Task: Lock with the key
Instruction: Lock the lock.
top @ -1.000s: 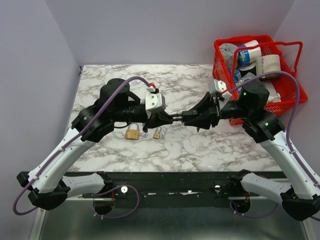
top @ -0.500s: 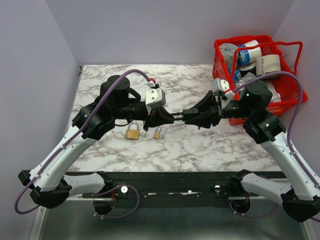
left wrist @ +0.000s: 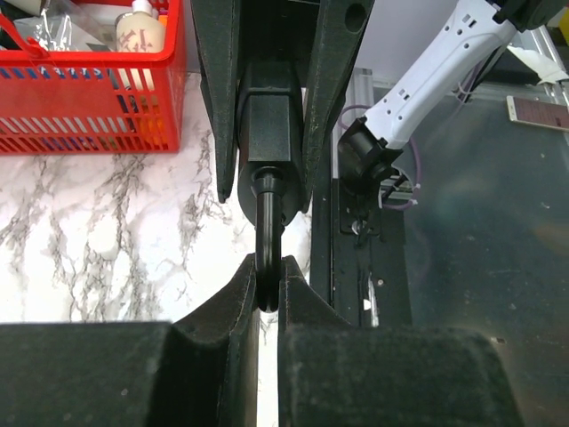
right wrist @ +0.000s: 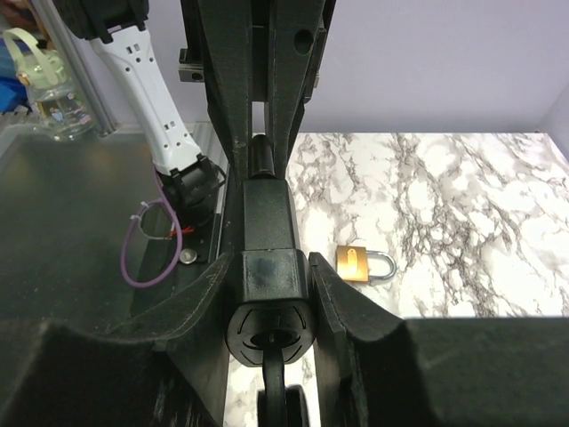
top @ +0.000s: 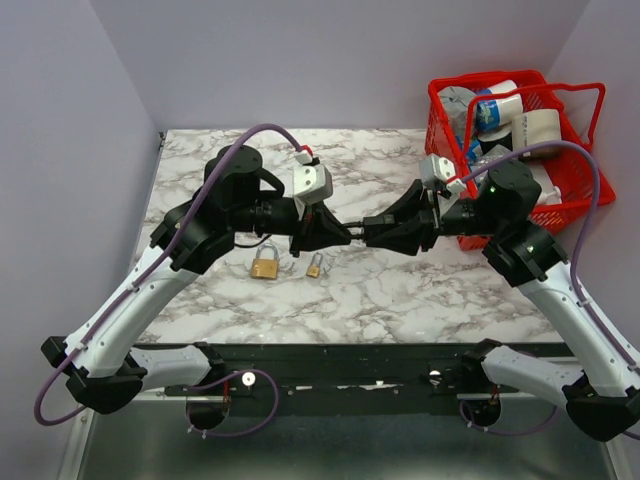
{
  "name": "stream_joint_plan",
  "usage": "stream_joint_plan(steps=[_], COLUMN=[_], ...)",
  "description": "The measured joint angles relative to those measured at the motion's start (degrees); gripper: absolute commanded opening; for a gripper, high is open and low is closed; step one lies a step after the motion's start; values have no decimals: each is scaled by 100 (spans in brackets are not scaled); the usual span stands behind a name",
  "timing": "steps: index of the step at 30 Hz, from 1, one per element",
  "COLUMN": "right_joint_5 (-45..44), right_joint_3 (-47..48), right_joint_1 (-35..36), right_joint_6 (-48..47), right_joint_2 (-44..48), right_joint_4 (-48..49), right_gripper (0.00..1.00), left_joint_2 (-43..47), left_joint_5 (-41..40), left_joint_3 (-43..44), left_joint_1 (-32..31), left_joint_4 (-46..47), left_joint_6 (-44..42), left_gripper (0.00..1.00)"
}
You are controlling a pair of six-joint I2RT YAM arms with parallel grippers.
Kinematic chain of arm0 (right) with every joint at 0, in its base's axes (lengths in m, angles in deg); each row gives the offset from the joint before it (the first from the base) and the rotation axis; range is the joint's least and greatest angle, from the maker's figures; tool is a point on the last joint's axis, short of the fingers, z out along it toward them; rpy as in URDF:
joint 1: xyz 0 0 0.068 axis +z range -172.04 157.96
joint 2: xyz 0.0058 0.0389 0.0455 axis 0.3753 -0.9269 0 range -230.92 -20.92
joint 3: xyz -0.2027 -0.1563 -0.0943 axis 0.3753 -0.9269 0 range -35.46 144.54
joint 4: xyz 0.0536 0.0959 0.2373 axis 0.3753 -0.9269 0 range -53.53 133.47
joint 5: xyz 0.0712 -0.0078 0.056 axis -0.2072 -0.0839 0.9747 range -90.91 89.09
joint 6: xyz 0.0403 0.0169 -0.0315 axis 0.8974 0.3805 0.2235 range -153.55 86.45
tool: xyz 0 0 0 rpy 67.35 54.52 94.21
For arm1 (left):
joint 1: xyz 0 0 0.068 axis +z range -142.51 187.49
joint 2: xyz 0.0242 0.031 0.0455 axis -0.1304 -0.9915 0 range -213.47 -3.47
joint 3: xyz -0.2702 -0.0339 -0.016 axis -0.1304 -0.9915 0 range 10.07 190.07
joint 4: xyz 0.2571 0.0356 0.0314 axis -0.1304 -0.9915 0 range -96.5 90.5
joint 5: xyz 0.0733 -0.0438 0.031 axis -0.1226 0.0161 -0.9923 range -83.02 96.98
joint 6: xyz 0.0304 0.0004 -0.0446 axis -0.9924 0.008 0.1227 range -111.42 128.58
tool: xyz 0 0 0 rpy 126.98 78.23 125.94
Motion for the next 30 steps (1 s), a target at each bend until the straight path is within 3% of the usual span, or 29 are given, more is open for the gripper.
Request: stream_joint_plan(steps=[18, 30], right_joint_5=[-28, -402], right_joint_3=[-129, -348], right_joint_1=[210, 361], right_joint_6=[466, 155], right_joint_2=[-26, -282], right_joint_4=[507, 59], right_gripper=[1, 1], left_joint_2=[-181, -249], left_joint_5=[560, 848], left_joint_3=[11, -109], left_joint_1=[94, 544], left_joint_4=[675, 997], left_joint_6=[638, 468], left_gripper=[0, 0])
